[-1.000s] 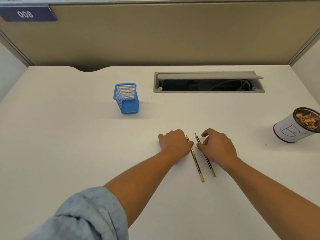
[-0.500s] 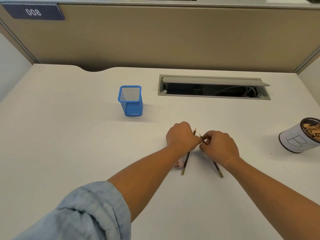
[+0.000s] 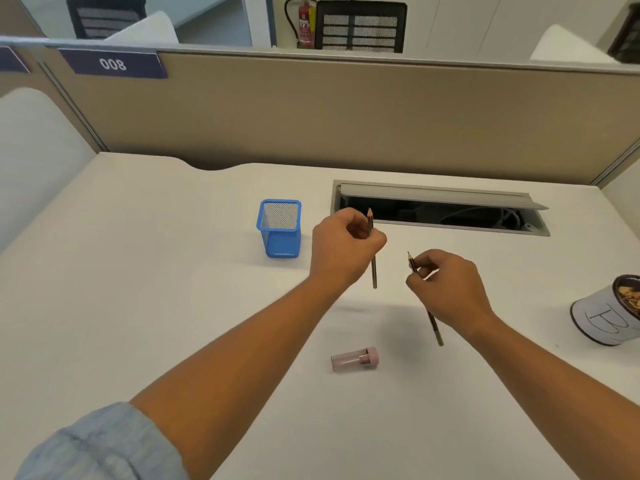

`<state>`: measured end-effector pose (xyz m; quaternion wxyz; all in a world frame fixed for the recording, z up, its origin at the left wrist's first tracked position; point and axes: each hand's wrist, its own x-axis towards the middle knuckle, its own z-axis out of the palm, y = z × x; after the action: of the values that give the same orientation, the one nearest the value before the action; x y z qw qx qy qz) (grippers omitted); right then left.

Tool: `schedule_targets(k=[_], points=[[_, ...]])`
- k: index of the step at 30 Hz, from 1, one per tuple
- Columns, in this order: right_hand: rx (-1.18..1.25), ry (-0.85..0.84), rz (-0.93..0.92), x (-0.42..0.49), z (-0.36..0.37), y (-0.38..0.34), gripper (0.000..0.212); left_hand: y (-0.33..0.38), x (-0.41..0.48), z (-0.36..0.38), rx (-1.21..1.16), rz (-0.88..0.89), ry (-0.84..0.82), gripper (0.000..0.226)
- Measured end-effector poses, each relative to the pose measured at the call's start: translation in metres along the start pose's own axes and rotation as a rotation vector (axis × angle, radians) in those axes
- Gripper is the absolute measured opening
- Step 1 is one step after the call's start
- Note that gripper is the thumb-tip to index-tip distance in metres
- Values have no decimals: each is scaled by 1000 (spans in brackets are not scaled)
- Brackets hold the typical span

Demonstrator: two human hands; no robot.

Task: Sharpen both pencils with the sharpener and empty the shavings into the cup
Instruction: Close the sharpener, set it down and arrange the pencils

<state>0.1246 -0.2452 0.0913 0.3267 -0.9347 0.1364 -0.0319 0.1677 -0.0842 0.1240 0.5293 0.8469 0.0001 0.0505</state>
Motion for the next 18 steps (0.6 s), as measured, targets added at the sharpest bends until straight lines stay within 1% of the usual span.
schedule_targets(k=[2,6,11,14,18], points=[[74,9,-27,4,-2,-14,17,4,7,-26,-13,58,87,10],[214,47,-151,12,-13,-52,8,0,26,-80,-13,164,246,7],[479,101,-244,25,-21,-98,5,-24,51,-135,64,209,384,9],[559,108,-320,31,-18,-123,7,-38,56,-145,112,200,381,10],[544,80,-397,46,3,-148,7,-57,60,-140,133,190,336,9]])
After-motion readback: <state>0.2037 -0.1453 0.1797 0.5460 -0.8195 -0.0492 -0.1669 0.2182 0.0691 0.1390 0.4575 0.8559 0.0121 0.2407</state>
